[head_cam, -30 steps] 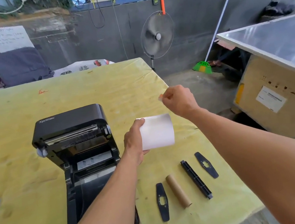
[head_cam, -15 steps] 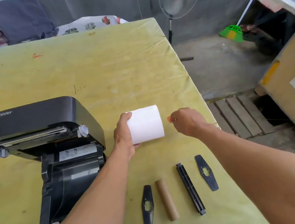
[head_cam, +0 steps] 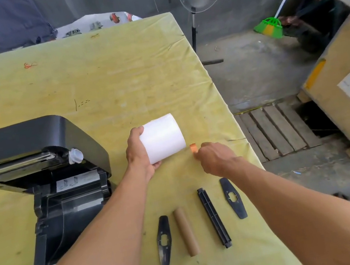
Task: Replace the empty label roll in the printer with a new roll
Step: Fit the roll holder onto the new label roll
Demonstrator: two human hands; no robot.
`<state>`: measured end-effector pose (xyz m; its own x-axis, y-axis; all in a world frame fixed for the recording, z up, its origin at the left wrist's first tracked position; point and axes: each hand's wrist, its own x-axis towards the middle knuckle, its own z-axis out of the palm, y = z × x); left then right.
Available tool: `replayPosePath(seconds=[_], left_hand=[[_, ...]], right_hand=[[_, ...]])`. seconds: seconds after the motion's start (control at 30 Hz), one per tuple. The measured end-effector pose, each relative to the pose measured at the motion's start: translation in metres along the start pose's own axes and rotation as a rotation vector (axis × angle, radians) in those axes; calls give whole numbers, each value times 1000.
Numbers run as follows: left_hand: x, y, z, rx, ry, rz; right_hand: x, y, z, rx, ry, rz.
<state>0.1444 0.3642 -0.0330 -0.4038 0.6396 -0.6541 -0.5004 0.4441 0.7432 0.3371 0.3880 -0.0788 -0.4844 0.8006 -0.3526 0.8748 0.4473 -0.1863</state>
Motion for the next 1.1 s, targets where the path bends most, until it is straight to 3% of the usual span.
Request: replayPosePath(seconds=[0.2, 0.33, 0.43, 0.57, 0.7, 0.8, 1.0, 1.1], left_hand=[[-19, 2, -7, 1, -37, 20], [-29, 1, -14, -13, -77, 41], [-36, 0, -21, -28, -105, 74], [-45, -4, -33, -69, -134, 94], [-54, -3, -46, -95, -154, 87], [-60, 1, -51, -88, -112, 105], [-69, 14, -52, -122, -93, 138], [-75, 21, -50, -137, -115, 138]], right_hand=[[-20, -7, -12, 55, -46, 91], [-39, -4, -9, 239, -17, 203], [-56, -11, -2, 357, -103, 247], [-72, -34, 17, 255, -202, 221], [-79, -50, 27, 248, -139, 243], [-80, -51, 14, 497, 20, 325], [-70, -43, -67, 1266, 655, 531], [-68, -48, -87, 1527, 799, 547]])
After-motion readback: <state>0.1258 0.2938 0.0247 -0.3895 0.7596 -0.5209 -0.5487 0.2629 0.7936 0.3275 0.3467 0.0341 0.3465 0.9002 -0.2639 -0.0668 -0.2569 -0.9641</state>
